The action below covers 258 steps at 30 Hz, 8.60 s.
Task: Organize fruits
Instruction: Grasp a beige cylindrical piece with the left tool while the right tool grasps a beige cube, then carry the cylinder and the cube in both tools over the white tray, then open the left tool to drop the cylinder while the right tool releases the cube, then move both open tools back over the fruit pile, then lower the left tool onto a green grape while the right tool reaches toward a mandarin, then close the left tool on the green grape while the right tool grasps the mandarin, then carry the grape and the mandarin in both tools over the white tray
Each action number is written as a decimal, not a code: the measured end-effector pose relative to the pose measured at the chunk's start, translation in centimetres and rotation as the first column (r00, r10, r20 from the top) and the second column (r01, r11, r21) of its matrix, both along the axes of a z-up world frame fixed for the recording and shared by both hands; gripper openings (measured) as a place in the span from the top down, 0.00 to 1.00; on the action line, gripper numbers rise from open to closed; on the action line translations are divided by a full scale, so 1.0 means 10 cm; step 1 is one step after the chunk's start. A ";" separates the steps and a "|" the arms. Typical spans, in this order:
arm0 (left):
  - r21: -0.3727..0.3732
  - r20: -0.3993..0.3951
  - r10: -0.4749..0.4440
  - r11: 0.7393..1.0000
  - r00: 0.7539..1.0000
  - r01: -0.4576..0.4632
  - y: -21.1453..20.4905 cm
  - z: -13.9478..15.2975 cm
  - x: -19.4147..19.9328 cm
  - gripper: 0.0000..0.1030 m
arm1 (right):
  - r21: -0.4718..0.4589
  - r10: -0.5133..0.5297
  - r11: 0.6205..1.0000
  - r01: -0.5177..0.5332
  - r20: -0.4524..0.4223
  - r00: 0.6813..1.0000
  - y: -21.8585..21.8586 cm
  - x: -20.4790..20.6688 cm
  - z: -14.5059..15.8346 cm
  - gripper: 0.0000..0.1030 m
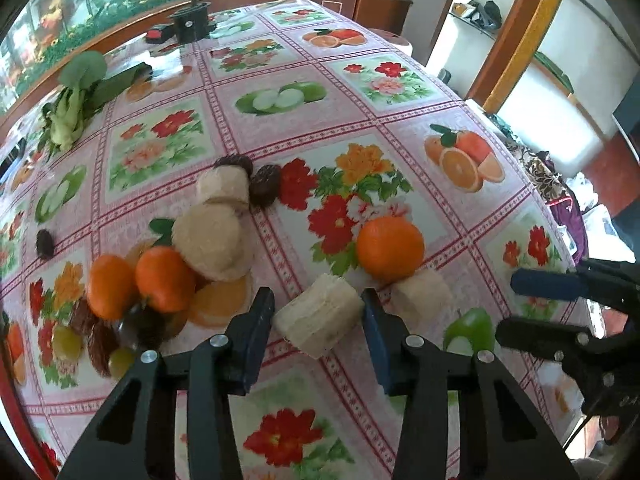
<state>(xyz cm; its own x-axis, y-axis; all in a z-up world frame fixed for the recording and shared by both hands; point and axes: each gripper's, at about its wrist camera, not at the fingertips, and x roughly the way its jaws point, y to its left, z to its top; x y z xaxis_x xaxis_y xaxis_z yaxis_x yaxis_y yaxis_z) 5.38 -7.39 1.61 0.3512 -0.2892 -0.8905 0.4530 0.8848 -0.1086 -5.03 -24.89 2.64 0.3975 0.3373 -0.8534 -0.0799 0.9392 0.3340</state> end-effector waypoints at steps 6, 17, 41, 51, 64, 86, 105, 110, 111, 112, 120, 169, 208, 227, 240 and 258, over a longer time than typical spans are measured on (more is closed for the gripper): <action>0.000 -0.022 0.068 0.998 0.997 -0.068 0.29 0.01 -0.20 0.57 | -0.030 0.077 0.997 -0.077 0.023 0.997 0.35 0.13 -0.02 0.51; -0.082 -0.026 0.197 0.977 0.980 -0.199 0.72 0.01 -0.44 0.57 | -0.127 0.064 0.990 -0.058 0.047 0.997 0.55 0.31 -0.14 0.75; -0.205 -0.057 0.328 0.921 0.943 -0.333 1.62 0.16 -0.77 0.57 | -0.101 0.178 0.980 -0.170 0.072 0.981 1.46 0.18 0.13 0.75; -0.225 -0.020 0.433 0.876 0.901 -0.426 2.25 0.36 -0.84 0.57 | -0.056 0.317 0.948 -0.313 0.088 0.945 2.32 0.28 0.26 0.74; -0.209 0.009 0.613 0.774 0.790 -0.598 3.28 0.46 -0.94 0.57 | -0.017 0.522 0.853 -0.522 0.072 0.850 3.56 0.32 0.28 0.74; -0.106 -0.051 0.762 0.638 0.645 -0.762 4.31 0.10 -0.79 0.57 | -0.076 0.628 0.776 -0.627 -0.013 0.778 4.64 0.48 -0.14 0.74; -0.053 -0.045 0.789 0.611 0.613 -0.790 4.31 0.11 -0.88 0.40 | -0.100 0.613 0.786 -0.611 -0.014 0.790 4.53 0.41 -0.11 0.61; -0.057 -0.032 0.790 0.610 0.612 -0.791 4.24 0.16 -0.92 0.38 | -0.097 0.613 0.786 -0.610 -0.004 0.790 4.45 0.31 -0.04 0.58; -0.055 -0.026 0.789 0.612 0.614 -0.789 4.21 0.16 -0.93 0.38 | -0.096 0.613 0.786 -0.610 -0.002 0.790 4.44 0.30 -0.02 0.57; -0.052 -0.016 0.788 0.614 0.616 -0.787 4.18 0.18 -0.94 0.38 | -0.095 0.614 0.786 -0.611 0.000 0.789 4.42 0.28 0.00 0.55; -0.040 0.048 0.761 0.649 0.647 -0.760 3.82 0.30 -0.99 0.32 | -0.084 0.597 0.800 -0.593 0.020 0.802 4.11 0.13 0.12 0.52; -0.028 0.004 0.440 0.898 0.898 -0.440 1.11 0.01 -0.05 0.51 | -0.030 -0.012 0.999 0.012 0.001 1.000 0.27 0.22 -0.11 0.30; -0.154 -0.026 0.369 0.917 0.929 -0.368 1.20 -0.02 -0.16 0.79 | -0.129 0.068 0.990 -0.059 0.065 0.996 0.62 0.35 -0.17 0.64; -0.139 0.008 0.347 0.929 0.938 -0.343 1.38 0.09 -0.67 0.81 | -0.138 0.124 0.984 -0.111 0.092 0.988 0.87 0.01 0.00 0.63; -0.202 0.031 0.383 0.907 0.923 -0.370 1.86 0.33 -0.84 0.81 | -0.141 0.220 0.969 -0.204 0.107 0.970 1.66 0.04 0.17 0.63; -0.226 0.079 0.536 0.831 0.840 -0.509 3.07 0.57 -0.94 0.81 | -0.081 0.435 0.900 -0.427 0.123 0.892 3.24 0.25 0.37 0.63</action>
